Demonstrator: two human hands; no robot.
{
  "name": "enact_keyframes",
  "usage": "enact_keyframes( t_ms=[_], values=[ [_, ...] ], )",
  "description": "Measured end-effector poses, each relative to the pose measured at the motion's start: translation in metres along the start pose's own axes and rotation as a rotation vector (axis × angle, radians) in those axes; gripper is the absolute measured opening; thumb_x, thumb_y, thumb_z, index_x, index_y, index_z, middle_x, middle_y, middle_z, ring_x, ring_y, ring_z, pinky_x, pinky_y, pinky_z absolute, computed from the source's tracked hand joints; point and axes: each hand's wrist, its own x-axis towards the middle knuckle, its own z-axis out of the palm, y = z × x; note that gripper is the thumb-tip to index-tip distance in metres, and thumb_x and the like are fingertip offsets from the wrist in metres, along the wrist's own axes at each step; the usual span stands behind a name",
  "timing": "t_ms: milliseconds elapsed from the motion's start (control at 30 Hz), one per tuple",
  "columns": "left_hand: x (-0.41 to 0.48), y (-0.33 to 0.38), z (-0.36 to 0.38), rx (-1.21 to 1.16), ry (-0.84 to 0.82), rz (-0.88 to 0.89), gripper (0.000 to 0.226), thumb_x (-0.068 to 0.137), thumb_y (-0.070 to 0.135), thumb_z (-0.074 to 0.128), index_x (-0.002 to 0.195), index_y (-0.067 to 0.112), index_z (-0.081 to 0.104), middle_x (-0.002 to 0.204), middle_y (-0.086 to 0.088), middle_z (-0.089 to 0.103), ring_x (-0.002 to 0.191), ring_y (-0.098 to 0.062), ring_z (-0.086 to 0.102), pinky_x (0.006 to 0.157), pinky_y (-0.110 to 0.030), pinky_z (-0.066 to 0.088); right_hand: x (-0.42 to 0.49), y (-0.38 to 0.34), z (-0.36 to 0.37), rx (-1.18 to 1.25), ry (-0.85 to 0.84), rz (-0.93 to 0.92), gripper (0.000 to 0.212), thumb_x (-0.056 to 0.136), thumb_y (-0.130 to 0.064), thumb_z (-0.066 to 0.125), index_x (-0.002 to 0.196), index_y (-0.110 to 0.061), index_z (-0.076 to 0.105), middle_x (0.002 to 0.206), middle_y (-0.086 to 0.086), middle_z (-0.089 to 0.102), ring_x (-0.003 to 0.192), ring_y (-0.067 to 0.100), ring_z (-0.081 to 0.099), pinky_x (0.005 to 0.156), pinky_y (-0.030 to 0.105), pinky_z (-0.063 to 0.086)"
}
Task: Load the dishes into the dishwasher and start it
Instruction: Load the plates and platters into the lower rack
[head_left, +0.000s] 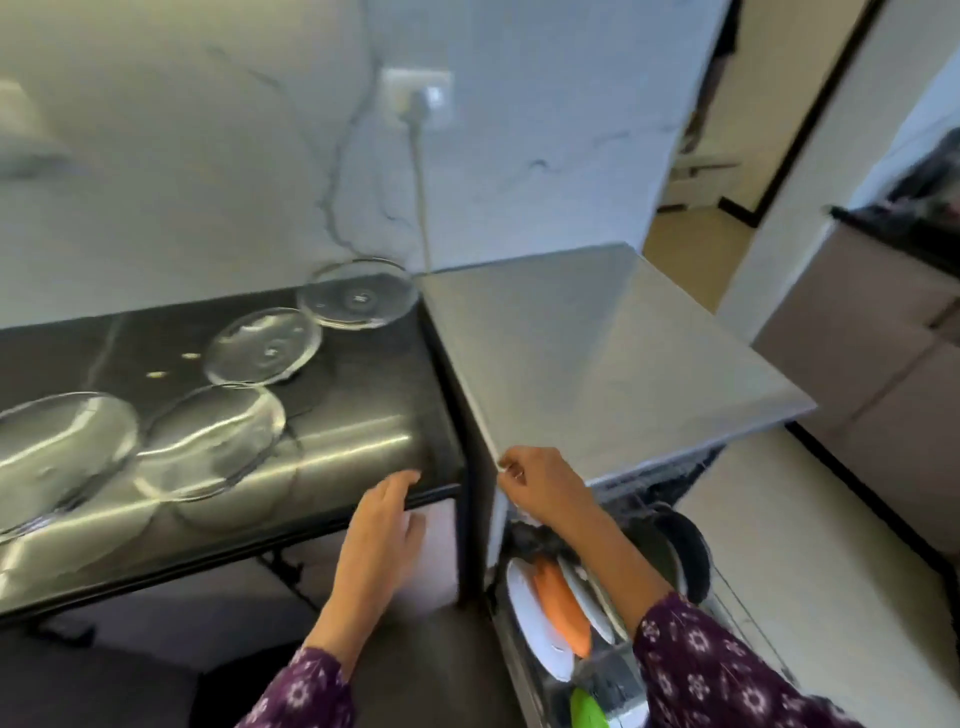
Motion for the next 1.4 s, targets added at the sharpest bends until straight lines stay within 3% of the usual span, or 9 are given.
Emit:
enact_keyframes(
  t_ms=[233,400,567,667,833,967,1067,1233,1400],
  values=[
    [-0.144,-0.155,-0.136,0.079,0.190,-0.433,0.043,0.077,0.010,0.072,0.119,0.011,0.060,0.115,-0.003,0.062,0.109,-0.025,0.059,0.096,-0.038,0.046,-0.001,-0.195,0.099,-0.044,-0.235,-0.335,0.026,0.086,-0.023,0.055,0.107,-0.015,0.067,0.098,0.003,0.071,0.092,0.018,0.065,0.086,0.032,0.051],
    [-0.241,-0.220,-0.235,0.143,0.351,-0.614,0.041,0.078,0.010,0.071,0.118,0.012,0.060,0.116,-0.001,0.062,0.109,-0.022,0.059,0.096,-0.034,0.044,-0.026,-0.346,0.193,-0.094,-0.369,-0.582,0.023,0.084,-0.024,0.057,0.102,-0.016,0.068,0.096,0.004,0.071,0.092,0.020,0.065,0.083,0.033,0.051],
    [-0.341,-0.276,-0.313,0.213,0.519,-0.781,0.035,0.080,0.020,0.064,0.113,0.009,0.062,0.112,-0.007,0.065,0.104,-0.027,0.063,0.093,-0.024,0.036,-0.072,-0.472,0.290,-0.110,-0.534,-0.789,0.022,0.083,-0.023,0.060,0.101,-0.014,0.069,0.093,0.001,0.070,0.083,0.012,0.063,0.079,0.025,0.049],
    [-0.401,-0.291,-0.341,0.244,0.615,-0.921,0.036,0.082,0.012,0.067,0.117,0.010,0.060,0.117,-0.006,0.063,0.110,-0.025,0.058,0.094,-0.025,0.035,-0.109,-0.523,0.345,-0.137,-0.677,-0.873,0.020,0.084,-0.022,0.060,0.098,-0.011,0.068,0.093,0.002,0.070,0.079,0.012,0.062,0.075,0.024,0.049],
    [-0.493,-0.297,-0.364,0.302,0.716,-1.142,0.038,0.080,0.012,0.069,0.117,0.010,0.059,0.115,-0.006,0.063,0.109,-0.027,0.057,0.094,-0.037,0.043,-0.183,-0.571,0.421,-0.297,-0.882,-1.045,0.025,0.084,-0.027,0.064,0.100,-0.007,0.069,0.097,0.011,0.071,0.091,0.019,0.063,0.077,0.024,0.043],
    [-0.545,-0.296,-0.359,0.240,0.642,-1.362,0.036,0.082,0.018,0.066,0.116,0.010,0.058,0.115,-0.008,0.064,0.109,-0.028,0.058,0.092,-0.037,0.044,-0.225,-0.581,0.463,-0.453,-0.980,-1.073,0.058,0.078,-0.043,0.072,0.120,-0.007,0.057,0.117,0.013,0.061,0.108,0.024,0.056,0.087,0.028,0.043],
    [-0.565,-0.293,-0.351,0.162,0.562,-1.455,0.034,0.085,0.029,0.062,0.116,0.016,0.055,0.116,-0.003,0.062,0.110,-0.021,0.057,0.087,-0.033,0.046,-0.246,-0.581,0.480,-0.555,-0.999,-1.161,0.072,0.072,-0.042,0.077,0.130,-0.011,0.046,0.125,0.013,0.052,0.117,0.029,0.049,0.095,0.036,0.044],
    [-0.569,-0.295,-0.345,0.137,0.528,-1.475,0.031,0.085,0.033,0.061,0.112,0.021,0.056,0.112,0.002,0.063,0.104,-0.016,0.059,0.082,-0.032,0.049,-0.255,-0.578,0.489,-0.533,-1.029,-1.205,0.037,0.083,-0.020,0.067,0.117,-0.011,0.055,0.122,0.012,0.056,0.114,0.027,0.051,0.090,0.035,0.044],
    [-0.550,-0.302,-0.352,0.210,0.716,-1.296,0.026,0.083,0.012,0.063,0.109,0.010,0.060,0.107,-0.007,0.064,0.103,-0.026,0.059,0.088,-0.036,0.044,-0.227,-0.576,0.465,-0.478,-1.071,-1.086,0.033,0.089,-0.019,0.059,0.120,-0.009,0.061,0.119,0.013,0.063,0.112,0.026,0.057,0.085,0.029,0.045]
  ],
)
